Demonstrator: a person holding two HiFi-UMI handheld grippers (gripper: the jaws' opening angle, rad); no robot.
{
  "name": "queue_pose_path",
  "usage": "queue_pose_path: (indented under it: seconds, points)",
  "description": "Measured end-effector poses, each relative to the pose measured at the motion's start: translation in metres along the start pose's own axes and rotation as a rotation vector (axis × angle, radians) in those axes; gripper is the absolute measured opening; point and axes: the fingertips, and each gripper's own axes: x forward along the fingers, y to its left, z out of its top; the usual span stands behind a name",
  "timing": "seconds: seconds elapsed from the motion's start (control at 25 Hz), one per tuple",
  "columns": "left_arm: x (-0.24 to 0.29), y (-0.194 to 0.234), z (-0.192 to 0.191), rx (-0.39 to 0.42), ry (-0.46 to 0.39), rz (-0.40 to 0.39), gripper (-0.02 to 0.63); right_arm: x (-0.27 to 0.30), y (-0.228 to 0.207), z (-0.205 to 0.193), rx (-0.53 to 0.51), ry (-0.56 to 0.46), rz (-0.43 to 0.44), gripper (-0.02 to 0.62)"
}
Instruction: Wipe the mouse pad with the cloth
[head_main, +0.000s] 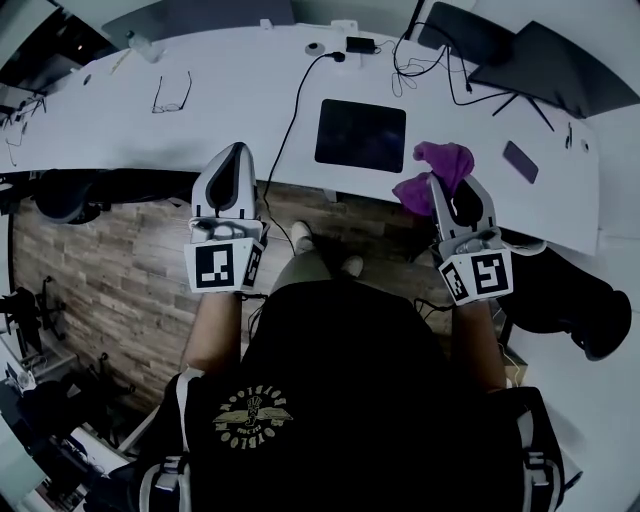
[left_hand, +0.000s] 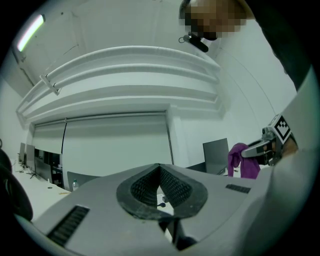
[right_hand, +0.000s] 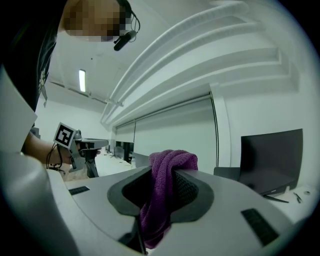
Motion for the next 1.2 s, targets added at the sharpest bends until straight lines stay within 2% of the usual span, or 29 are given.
queue_pose_path:
  seconds: [0.2,0.6,0.8,1.2]
  points:
    - [0.012,0.009,-0.005,0.012,0.001,-0.019,0.002,0.017,0.001,0.004,-0.002,-0.003,-0.008,0.098]
    - [0.073,0.04,-0.03,-0.001,0.031,-0.095,0.002,0.082,0.002,-0.005,0.036,0.039,-0.044,0.098]
    - [0.107,0.059,-0.042,0.013,0.042,-0.14,0.002,0.123,0.005,-0.015,0.056,0.068,-0.053,0.097]
    - [0.166,0.091,-0.063,-0.011,0.05,-0.219,0.002,0.197,0.003,-0.038,0.093,0.12,-0.079,0.097]
